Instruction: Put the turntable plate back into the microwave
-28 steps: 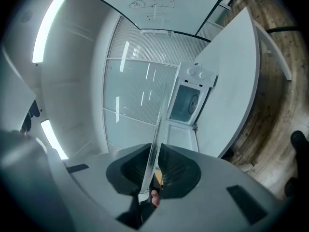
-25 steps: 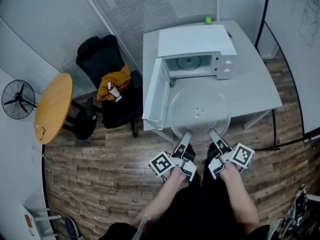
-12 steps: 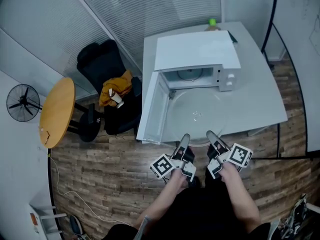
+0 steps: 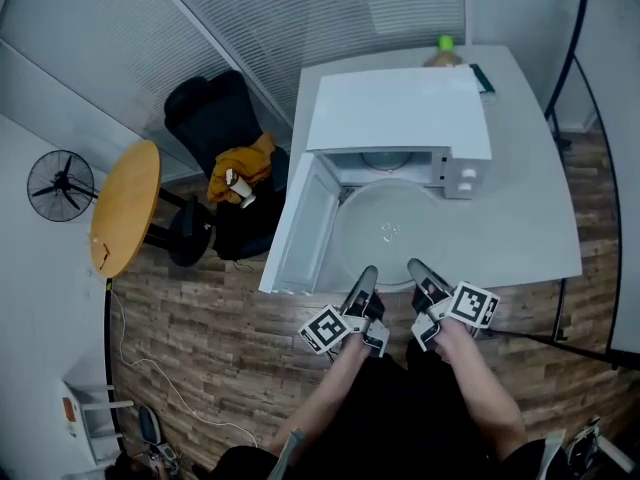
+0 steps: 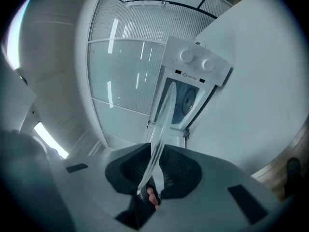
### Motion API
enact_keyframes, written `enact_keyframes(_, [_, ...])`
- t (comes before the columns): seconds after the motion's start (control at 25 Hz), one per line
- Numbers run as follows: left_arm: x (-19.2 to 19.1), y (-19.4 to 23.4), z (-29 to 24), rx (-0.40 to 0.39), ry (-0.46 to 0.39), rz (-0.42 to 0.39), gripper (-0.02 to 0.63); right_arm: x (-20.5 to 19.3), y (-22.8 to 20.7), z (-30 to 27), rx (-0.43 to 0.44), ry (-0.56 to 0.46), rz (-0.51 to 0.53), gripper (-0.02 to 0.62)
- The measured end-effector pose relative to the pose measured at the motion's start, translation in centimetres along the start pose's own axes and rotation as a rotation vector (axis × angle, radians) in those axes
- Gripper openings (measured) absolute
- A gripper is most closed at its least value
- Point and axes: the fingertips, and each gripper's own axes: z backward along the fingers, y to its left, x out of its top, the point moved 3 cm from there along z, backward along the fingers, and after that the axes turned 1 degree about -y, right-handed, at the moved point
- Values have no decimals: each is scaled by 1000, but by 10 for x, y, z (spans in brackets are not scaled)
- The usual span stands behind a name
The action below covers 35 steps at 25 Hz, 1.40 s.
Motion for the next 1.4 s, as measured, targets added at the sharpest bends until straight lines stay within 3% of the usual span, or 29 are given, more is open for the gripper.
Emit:
enact_keyframes(0.08, [2,7,-7,35,-4,-66,60,6,-8,-5,-9,15,-12,61])
enact_keyframes(0.32, [4,16,-33,54,-7,-104,69,25,-17,-28,44,54,32,69])
enact_keyframes(0.44, [12,26,-43,76,4,-131,71,29,-26,-40,24,61,31,71])
enact_keyframes(0.8, [39,58,-85,73,30,-160,77,48,-46,-91,6,51,114,83])
enact_keyframes(1.4, [90,109,-172,38,122,-165,84,92,-82,-171,-95,-29,181,94])
